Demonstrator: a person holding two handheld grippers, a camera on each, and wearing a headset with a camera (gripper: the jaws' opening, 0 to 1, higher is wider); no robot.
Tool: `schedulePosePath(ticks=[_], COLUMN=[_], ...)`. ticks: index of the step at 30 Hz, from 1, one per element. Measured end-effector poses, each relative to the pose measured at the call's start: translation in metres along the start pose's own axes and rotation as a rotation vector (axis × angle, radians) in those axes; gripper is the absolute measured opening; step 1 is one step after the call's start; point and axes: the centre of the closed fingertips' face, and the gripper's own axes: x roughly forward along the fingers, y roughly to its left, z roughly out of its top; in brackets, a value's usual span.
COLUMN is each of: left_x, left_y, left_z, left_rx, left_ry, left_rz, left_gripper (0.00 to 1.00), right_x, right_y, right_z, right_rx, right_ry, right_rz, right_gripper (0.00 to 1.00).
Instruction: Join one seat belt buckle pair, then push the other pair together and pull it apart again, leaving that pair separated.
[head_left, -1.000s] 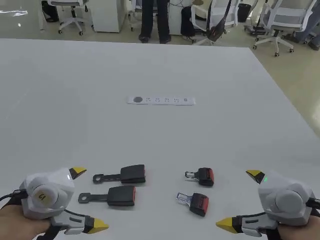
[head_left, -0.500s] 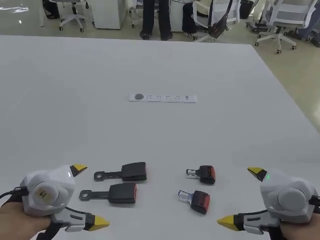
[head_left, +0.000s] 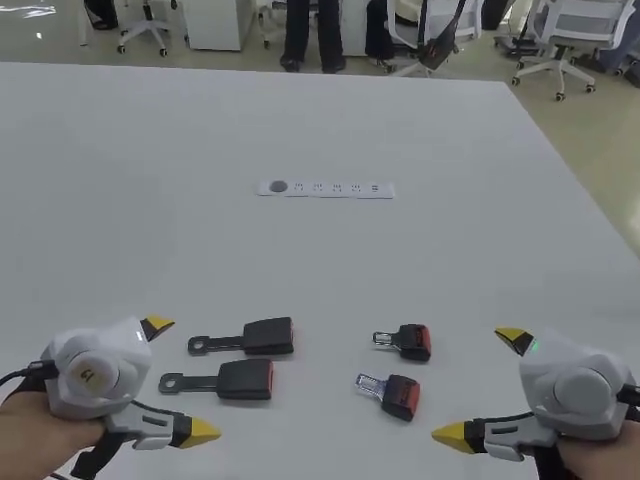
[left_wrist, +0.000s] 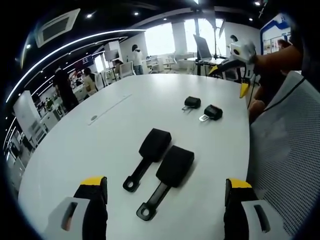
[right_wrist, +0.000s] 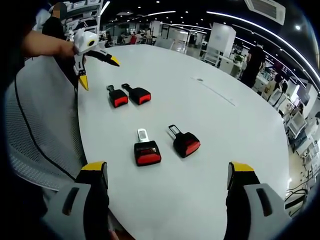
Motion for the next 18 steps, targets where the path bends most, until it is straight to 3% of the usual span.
schedulePosePath(ticks=[9,11,18], left_x=[0.0004,0.0004,0.0026], left_y=[-0.0031,-0.0025,0.0001], left_z=[-0.0019,-0.0045,-0.0039], left_rx=[0.004,-0.013,-0.008], left_ry=[0.012,0.031,0.029], left_rz=[-0.013,-0.010,-0.010], left_gripper=[0.99,0.97,0.97], right_x=[-0.0011,-0.0004,0.0012], right_y=[0.0010,0.0005,0.0023], right_z=[0.0035,0.0050,0.0097], right_rx=[-0.002,0.000,-0.004], right_ry=[0.001,0.000,-0.002], right_rz=[-0.003,-0.003,0.005], right_gripper=[1.00,1.00,1.00])
